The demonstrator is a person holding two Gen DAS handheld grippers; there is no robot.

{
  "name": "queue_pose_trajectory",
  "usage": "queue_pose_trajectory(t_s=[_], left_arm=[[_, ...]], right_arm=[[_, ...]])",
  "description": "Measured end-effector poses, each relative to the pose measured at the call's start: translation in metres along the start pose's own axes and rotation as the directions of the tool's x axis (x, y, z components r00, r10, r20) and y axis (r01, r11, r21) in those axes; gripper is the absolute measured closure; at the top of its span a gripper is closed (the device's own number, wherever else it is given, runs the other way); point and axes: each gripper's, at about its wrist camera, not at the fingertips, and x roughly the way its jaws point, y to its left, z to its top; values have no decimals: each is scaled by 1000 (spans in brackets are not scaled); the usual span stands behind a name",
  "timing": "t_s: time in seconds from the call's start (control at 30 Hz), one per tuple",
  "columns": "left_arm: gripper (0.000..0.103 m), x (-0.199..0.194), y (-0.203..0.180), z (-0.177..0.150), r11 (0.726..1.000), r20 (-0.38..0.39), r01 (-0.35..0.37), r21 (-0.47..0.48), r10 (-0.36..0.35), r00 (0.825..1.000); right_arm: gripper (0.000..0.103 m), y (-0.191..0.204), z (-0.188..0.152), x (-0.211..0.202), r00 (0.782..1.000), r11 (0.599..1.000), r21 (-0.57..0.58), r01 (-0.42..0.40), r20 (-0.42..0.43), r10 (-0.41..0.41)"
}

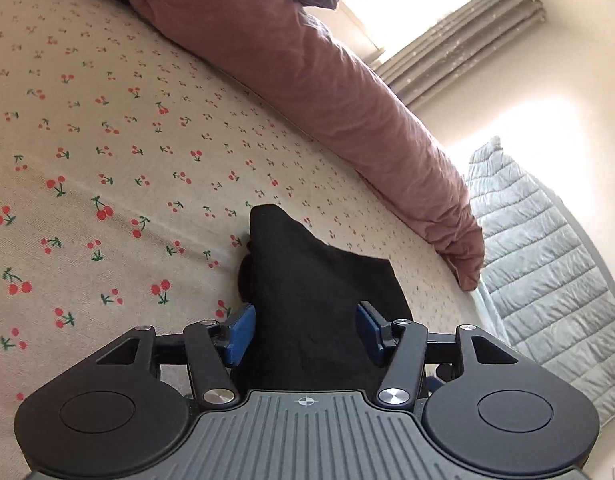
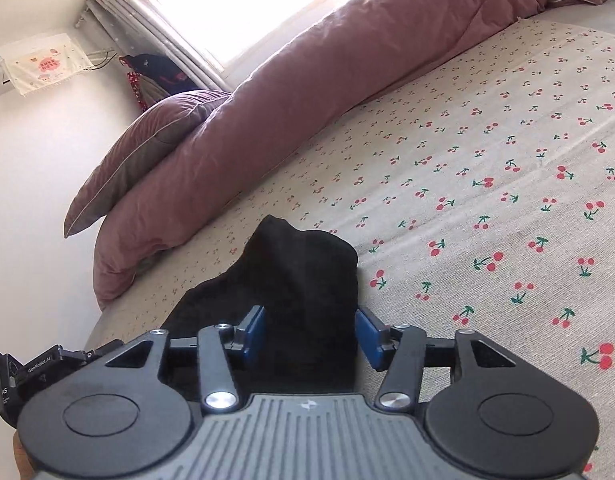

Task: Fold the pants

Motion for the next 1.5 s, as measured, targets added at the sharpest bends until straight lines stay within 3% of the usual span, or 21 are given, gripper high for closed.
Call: queue_pose_trajectory(t_s=[0.2, 0.4, 0.57, 0.7, 0.77, 0.8, 0.9, 0.97, 1.07, 1.13, 1.23, 1.3, 1.4, 1.5], left_arm=[[48, -33, -16, -37, 992, -96, -46, 115, 57, 994], [46, -56, -16, -65, 976, -148, -57, 209, 89, 985], [46, -57, -22, -97, 915, -190, -106, 389, 193, 963], [44, -70, -36, -120, 831, -164, -133, 540, 259, 952], [44, -77, -41, -126, 814, -143, -155, 560, 280, 949], [44, -80, -46, -128, 812, -135, -164, 559, 285, 949], [30, -93, -62, -129, 833, -90, -179, 524, 263, 961], [25, -98, -77, -129, 839, -52, -213, 501, 275, 960], [15, -105, -97, -129, 827, 12, -256, 500, 289, 957], [8, -107, -112, -131, 802, 65, -306, 514, 319, 946], [4, -105, -130, -134, 771, 108, -388, 504, 390, 914], [3, -102, -139, -137, 765, 124, -426, 483, 422, 898], [0, -100, -146, -143, 767, 152, -470, 437, 452, 879], [0, -95, -150, -153, 741, 184, -522, 423, 494, 850]], right_arm=[[42, 17, -17, -23, 993, 997, -43, 67, -90, -71], [42, 30, -43, -51, 990, 989, -140, 42, -129, -60], [41, 46, -75, -56, 974, 937, -341, 73, -176, -140], [36, 50, -90, -72, 972, 900, -430, 72, -172, -160], [36, 49, -91, -80, 966, 898, -436, 61, -199, -163], [36, 52, -91, -84, 964, 890, -451, 67, -199, -174], [28, 66, -85, -99, 975, 854, -510, 102, -118, -187], [19, 76, -78, -111, 983, 851, -511, 119, -59, -173], [17, 91, -74, -124, 990, 854, -509, 108, -24, -139], [12, 100, -74, -129, 989, 847, -516, 128, 4, -147], [9, 111, -75, -132, 976, 829, -519, 209, 63, -206], [7, 118, -74, -133, 962, 824, -499, 270, 96, -257], [0, 127, -75, -138, 961, 832, -484, 272, 96, -259], [0, 130, -81, -142, 954, 827, -479, 295, 96, -285]])
